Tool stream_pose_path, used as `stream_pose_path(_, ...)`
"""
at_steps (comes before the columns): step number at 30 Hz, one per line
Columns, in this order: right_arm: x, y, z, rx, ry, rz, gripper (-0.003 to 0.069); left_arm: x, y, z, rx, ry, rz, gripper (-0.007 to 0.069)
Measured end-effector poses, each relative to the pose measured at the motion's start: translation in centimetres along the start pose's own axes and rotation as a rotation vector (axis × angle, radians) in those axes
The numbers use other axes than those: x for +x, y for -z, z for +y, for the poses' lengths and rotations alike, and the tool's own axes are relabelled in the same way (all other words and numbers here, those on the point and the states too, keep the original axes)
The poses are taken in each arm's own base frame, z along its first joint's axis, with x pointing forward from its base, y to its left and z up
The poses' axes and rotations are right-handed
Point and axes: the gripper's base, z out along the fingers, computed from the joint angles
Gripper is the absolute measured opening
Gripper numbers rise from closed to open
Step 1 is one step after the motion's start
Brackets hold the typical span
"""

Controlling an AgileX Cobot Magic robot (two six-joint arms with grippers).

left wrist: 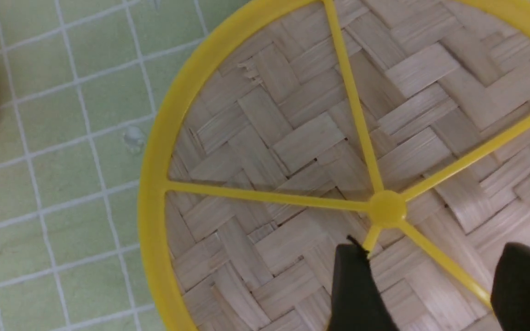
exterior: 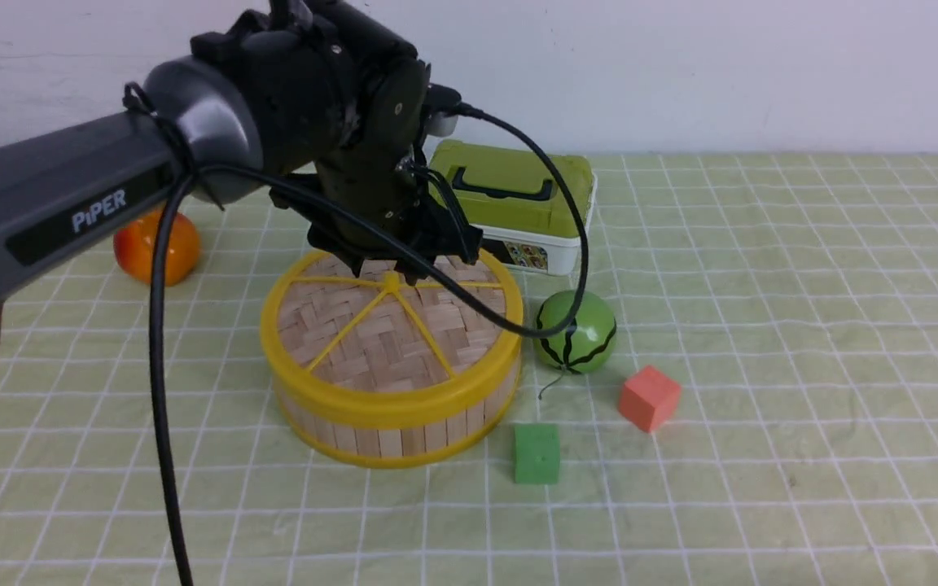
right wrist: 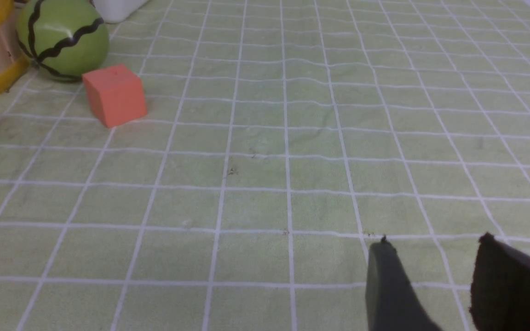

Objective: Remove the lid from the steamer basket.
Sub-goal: Use the left arm to lift the lid of the steamer

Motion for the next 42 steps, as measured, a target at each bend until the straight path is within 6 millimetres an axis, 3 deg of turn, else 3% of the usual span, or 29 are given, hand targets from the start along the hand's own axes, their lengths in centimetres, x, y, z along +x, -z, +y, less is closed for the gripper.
stream_pose_path(11, 0.0, 0.0, 0.0, 0.000, 0.000, 0.000, 0.0241, 0.0, -2.4, -0.6, -0.007, -0.009, -0.009, 0.0375)
stream_pose_path(18, 0.0, 0.0, 0.0, 0.000, 0.000, 0.000, 0.0241, 0.2, -3.3, -0.8, -0.011, 0.023, 0.004, 0.0245)
stream_pose_path(23, 0.0, 0.0, 0.0, 0.000, 0.000, 0.000, 0.0241, 0.2, -3.3, -0.7, -0.015, 0.042, 0.004, 0.0194)
stream_pose_path(28, 0.0, 0.0, 0.0, 0.000, 0.000, 0.000, 0.0241, 0.2, -3.4, -0.7, -0.024, 0.141, 0.002, 0.0117)
stream_pose_path(34, 0.0, 0.0, 0.0, 0.000, 0.000, 0.000, 0.0241, 0.1, -3.3, -0.6, -0.034, 0.198, -0.008, 0.0105)
stream_pose_path(39, 0.0, 0.0, 0.0, 0.000, 0.000, 0.000, 0.0241, -0.4, -1.2, -0.1, -0.018, 0.210, -0.050, 0.0105)
stream_pose_path(42, 0.0, 0.0, 0.0, 0.000, 0.000, 0.000, 0.0241, -1.1, 3.6, 1.1, -0.005, 0.206, -0.130, 0.0105)
